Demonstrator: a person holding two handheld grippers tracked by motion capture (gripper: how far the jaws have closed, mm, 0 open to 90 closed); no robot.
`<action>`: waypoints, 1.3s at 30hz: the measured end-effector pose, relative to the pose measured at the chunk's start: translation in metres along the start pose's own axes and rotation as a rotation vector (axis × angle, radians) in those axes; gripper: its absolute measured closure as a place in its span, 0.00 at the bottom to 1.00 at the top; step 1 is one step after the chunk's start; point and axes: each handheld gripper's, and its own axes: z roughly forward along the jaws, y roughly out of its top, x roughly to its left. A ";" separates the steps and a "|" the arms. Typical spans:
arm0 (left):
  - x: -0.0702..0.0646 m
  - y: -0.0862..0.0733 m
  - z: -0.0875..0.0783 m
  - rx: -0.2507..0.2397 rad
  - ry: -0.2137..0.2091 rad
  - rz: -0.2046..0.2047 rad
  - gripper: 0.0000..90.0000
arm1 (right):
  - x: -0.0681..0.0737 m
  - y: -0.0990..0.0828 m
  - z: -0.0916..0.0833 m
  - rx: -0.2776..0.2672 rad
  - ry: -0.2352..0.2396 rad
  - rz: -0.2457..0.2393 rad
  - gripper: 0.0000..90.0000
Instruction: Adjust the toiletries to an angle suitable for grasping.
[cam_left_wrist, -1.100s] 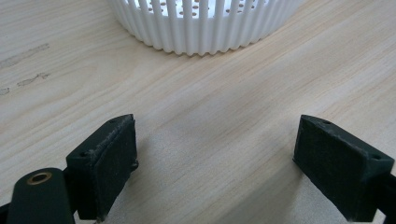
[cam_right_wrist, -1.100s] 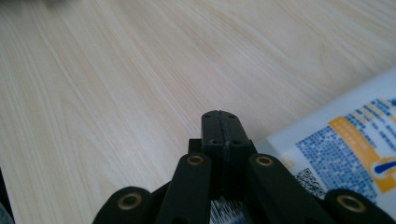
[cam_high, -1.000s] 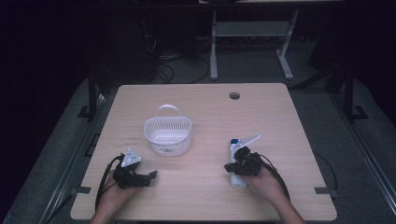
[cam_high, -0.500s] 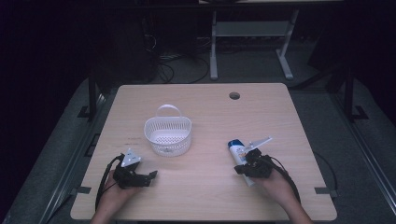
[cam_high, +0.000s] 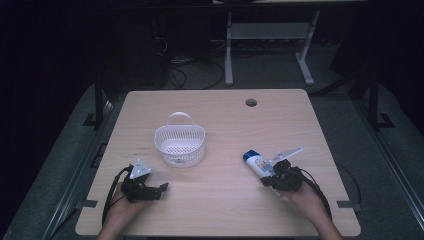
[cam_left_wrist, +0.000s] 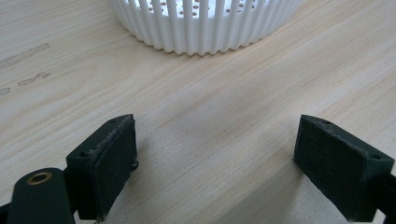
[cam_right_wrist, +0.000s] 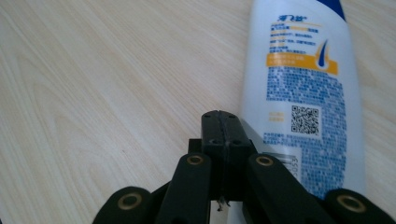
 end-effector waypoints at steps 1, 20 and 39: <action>0.000 0.000 0.000 0.000 0.000 0.000 0.14 | -0.001 -0.001 -0.001 -0.002 -0.004 0.004 1.00; 0.000 0.000 0.000 0.000 0.000 -0.001 0.14 | -0.008 0.009 -0.018 -0.124 -0.004 0.054 0.61; 0.000 0.000 0.000 0.000 -0.001 -0.001 0.14 | -0.018 0.021 -0.014 -0.106 -0.065 0.078 0.29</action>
